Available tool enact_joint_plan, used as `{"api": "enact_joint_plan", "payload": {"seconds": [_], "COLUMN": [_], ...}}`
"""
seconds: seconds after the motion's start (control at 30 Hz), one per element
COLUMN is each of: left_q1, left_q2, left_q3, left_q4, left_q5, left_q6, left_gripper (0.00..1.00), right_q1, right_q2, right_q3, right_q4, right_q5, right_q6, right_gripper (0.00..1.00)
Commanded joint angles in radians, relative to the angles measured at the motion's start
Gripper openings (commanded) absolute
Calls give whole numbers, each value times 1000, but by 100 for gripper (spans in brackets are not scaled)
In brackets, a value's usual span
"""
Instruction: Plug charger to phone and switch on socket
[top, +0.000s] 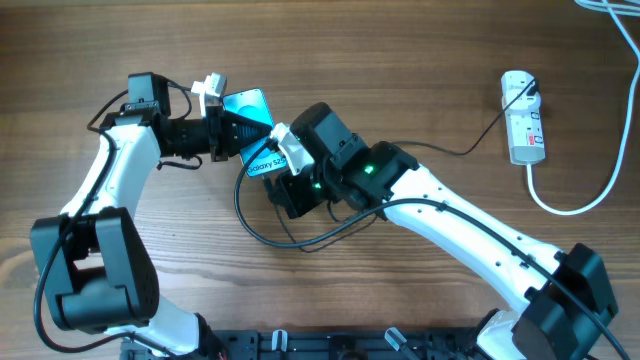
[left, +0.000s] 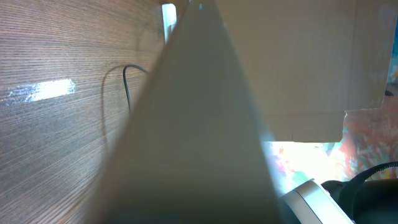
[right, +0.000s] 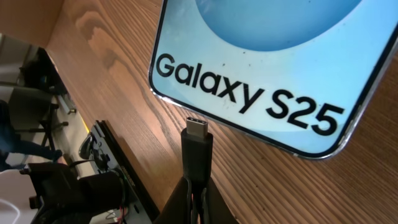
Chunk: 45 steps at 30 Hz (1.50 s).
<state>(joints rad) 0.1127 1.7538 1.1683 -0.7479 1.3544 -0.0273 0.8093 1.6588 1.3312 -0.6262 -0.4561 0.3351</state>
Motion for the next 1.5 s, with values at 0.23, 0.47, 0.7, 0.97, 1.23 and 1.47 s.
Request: {"api": "enact_joint_plan", "payload": {"seconds": [0.23, 0.47, 0.7, 0.97, 1.23, 1.47], "left_q1": [-4, -4, -4, -4, -4, -4], "left_q2": [-24, -24, -24, -24, -24, -24], "left_q3": [3, 3, 3, 3, 3, 3], "left_q4": [0, -17, -35, -34, -23, -24], "left_q5": [46, 47, 47, 46, 12, -7], "left_q6": [19, 19, 19, 20, 21, 21], "left_gripper": [4, 4, 4, 4, 4, 4], "right_q1": [2, 2, 2, 1, 1, 1], "right_q2": [6, 6, 6, 6, 6, 6], "right_q3": [3, 3, 3, 3, 3, 49], "right_q4": [-29, -10, -18, -21, -24, -162], "right_q5": [-16, -14, 21, 76, -59, -31], "right_q6": [16, 39, 66, 114, 10, -47], "right_gripper": [4, 4, 4, 4, 4, 4]}}
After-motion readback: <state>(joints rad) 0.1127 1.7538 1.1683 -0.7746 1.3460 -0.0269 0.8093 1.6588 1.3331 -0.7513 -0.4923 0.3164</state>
